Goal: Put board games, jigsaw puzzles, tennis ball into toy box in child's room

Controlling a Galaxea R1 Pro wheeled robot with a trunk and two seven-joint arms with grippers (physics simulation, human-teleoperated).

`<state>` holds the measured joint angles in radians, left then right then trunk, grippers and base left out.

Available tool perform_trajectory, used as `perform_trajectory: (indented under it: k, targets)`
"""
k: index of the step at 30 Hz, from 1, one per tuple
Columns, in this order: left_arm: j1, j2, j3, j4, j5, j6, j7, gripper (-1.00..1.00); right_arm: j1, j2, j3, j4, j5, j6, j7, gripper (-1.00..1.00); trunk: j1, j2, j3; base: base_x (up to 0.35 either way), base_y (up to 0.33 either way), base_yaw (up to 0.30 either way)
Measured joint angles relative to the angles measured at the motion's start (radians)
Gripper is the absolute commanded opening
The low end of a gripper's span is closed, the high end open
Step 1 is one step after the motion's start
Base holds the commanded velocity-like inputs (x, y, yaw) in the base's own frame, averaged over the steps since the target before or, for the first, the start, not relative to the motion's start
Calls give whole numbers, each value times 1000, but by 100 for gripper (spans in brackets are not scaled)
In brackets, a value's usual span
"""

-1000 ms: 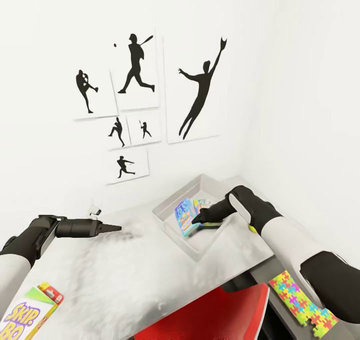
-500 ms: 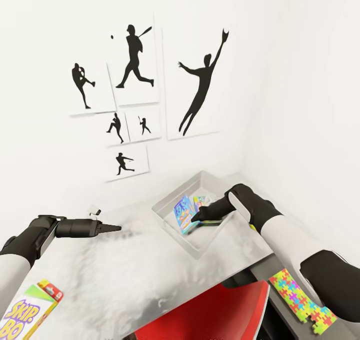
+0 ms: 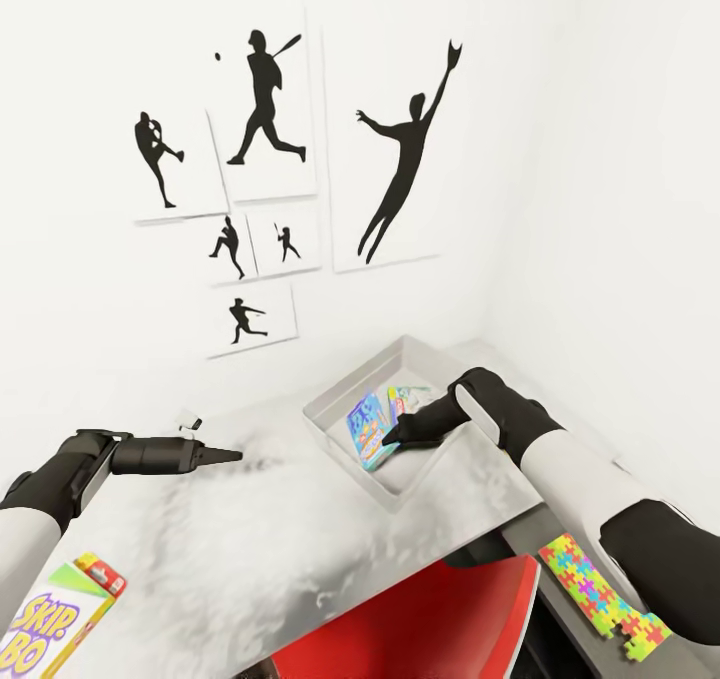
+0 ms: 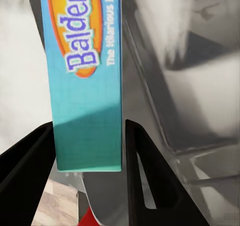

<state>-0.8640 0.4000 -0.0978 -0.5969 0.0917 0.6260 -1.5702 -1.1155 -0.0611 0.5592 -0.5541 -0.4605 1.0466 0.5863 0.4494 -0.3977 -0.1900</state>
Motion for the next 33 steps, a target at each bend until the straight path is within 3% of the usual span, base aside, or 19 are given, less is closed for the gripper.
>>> perform_trajectory:
  k: [14,33]
  targets:
    - [0,0,0,0,0,0,0,100,0,-12,15,-59,-4,1,1,-100,0,0,-22,0,0,0]
    - [0,0,0,0,0,0,0,100,0,-5,15,-71,3,0,1,-100,0,0,-24,0,0,0]
